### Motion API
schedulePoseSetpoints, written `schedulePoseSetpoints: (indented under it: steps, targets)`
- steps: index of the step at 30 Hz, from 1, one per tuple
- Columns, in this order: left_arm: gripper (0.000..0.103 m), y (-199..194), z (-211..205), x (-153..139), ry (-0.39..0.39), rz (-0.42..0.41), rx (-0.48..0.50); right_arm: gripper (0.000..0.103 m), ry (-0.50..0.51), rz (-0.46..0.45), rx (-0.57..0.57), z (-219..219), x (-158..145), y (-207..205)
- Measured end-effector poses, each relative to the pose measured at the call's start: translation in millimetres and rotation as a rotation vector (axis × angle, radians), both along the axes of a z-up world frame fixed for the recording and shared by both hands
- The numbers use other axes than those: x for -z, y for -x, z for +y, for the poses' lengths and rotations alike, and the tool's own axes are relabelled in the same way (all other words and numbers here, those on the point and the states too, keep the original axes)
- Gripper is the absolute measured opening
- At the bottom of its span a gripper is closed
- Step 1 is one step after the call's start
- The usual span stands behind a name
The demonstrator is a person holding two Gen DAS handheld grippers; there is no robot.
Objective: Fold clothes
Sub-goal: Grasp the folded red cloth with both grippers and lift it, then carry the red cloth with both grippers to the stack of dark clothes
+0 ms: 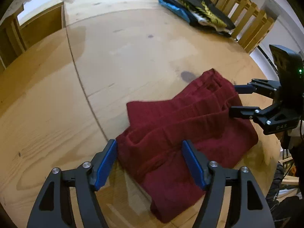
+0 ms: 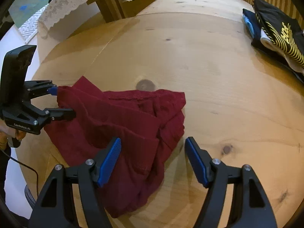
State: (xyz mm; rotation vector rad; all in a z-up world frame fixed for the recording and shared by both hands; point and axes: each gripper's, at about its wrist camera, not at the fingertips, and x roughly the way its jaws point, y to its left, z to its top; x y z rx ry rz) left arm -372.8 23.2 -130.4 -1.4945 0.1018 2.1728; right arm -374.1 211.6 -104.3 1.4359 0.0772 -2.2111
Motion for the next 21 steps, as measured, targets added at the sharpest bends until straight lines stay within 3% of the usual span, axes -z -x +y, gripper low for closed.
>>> schedulePoseSetpoints:
  steps: [2,4,5,9,14,21]
  targets:
    - [0.074,1,2,2,0.0,0.008,0.007,0.068,0.021,0.011,0.001,0,1,-1]
    - [0.072,2,4,5,-0.001,0.027,0.005,0.056,0.045,0.018,-0.004,0,2,-1]
    - [0.067,2,4,5,-0.001,0.039,0.003,0.042,0.069,0.006,-0.013,0,2,-1]
    - [0.022,3,3,11,-0.081,0.028,-0.007,0.022,0.168,-0.061,0.009,6,6,7]
    - [0.018,4,8,8,-0.142,0.024,-0.018,0.019,0.177,-0.034,0.022,4,-5,1]
    - [0.017,5,51,-57,-0.232,0.117,0.058,0.019,0.106,0.118,0.06,47,-58,-9]
